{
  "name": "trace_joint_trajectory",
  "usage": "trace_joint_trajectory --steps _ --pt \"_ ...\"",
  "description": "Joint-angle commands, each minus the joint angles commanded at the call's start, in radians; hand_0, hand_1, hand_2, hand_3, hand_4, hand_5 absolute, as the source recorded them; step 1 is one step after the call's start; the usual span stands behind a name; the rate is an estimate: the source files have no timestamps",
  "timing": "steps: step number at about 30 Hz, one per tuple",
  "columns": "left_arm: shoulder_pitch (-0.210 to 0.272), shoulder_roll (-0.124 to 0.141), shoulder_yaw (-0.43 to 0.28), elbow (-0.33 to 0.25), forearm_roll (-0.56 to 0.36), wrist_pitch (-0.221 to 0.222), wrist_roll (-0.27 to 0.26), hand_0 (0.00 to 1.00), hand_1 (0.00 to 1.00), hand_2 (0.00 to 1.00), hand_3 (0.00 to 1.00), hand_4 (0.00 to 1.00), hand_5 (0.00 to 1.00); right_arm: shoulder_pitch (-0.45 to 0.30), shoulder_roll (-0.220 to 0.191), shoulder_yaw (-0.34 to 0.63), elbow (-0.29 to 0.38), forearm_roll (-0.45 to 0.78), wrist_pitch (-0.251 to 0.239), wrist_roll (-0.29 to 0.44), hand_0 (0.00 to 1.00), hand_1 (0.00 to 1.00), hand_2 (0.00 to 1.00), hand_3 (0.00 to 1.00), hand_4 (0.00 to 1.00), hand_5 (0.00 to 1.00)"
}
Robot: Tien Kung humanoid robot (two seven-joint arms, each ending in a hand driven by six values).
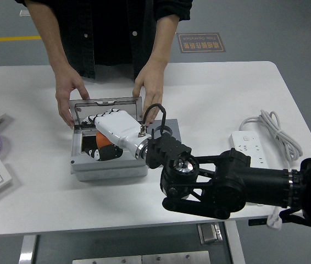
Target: Pick up the cylinder from the cube,place it in the box,flap close box
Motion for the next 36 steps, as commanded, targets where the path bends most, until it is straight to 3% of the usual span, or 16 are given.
trace_joint_trajectory --steps 1,5,6,11,18,19,21,23,24,35,36 --pt "-0.001 0.0 -0.001 0.0 0.002 0.0 0.0 0.598 0.578 0.555 0.622 0.706 0.261 -0.001 -0.001 0.001 0.0 0.003 -0.002 0.002 0.887 0.78 0.784 0.842 0.961 0.476" --pt "-0.002 -0.001 -0.01 0.0 0.01 0.001 -0.001 0.598 0.578 0.555 0.622 0.706 0.261 -0.013 -0.015 0.015 0.016 0.049 -0.022 0.024 0.887 0.78 0.784 0.842 0.961 0.476" --pt "-0.003 -0.002 -0.012 0.0 0.012 0.001 -0.001 0.598 0.578 0.554 0.621 0.705 0.261 -0.018 -0.022 0.021 0.025 0.068 -0.029 0.033 0.889 0.782 0.785 0.88 0.994 0.473" --pt "0.0 -0.004 -0.012 0.0 0.008 0.002 -0.001 0.598 0.578 0.554 0.621 0.705 0.261 -0.059 -0.093 0.092 0.117 0.216 -0.074 0.097 0.889 0.782 0.785 0.88 0.994 0.473" --pt "-0.004 -0.001 -0.008 0.001 0.002 0.003 -0.001 0.598 0.577 0.553 0.62 0.705 0.262 -0.058 -0.159 0.192 0.245 0.437 -0.039 0.121 0.889 0.772 0.774 0.863 0.993 0.464" --pt "-0.004 -0.001 -0.008 0.001 0.002 0.003 -0.001 0.597 0.576 0.553 0.621 0.704 0.261 -0.052 -0.164 0.201 0.256 0.459 -0.037 0.121 0.774 0.681 0.693 0.732 0.804 0.4" --pt "-0.005 0.001 -0.006 0.001 0.001 0.003 -0.001 0.597 0.576 0.553 0.621 0.704 0.261 -0.032 -0.174 0.217 0.269 0.507 -0.032 0.119 0.774 0.681 0.693 0.732 0.804 0.4" --pt "-0.006 0.002 -0.003 0.001 -0.001 0.003 -0.002 0.597 0.576 0.553 0.621 0.704 0.261 -0.007 -0.179 0.225 0.259 0.548 -0.029 0.122 0.774 0.681 0.693 0.732 0.804 0.4" --pt "-0.006 0.003 -0.002 0.001 -0.002 0.002 -0.002 0.59 0.576 0.553 0.619 0.7 0.26 0.005 -0.18 0.228 0.247 0.565 -0.028 0.125 0.683 0.648 0.679 0.685 0.722 0.402" --pt "-0.01 0.008 0.001 0.002 -0.001 0.001 -0.001 0.59 0.576 0.553 0.619 0.7 0.26 0.117 -0.166 0.209 0.04 0.677 -0.015 0.182 0.658 0.642 0.679 0.685 0.71 0.406" --pt "-0.011 0.008 0.0 0.002 -0.001 0.0 -0.001 0.59 0.576 0.552 0.619 0.7 0.261 0.122 -0.162 0.201 0.018 0.689 -0.017 0.189 0.691 0.641 0.678 0.683 0.706 0.405"
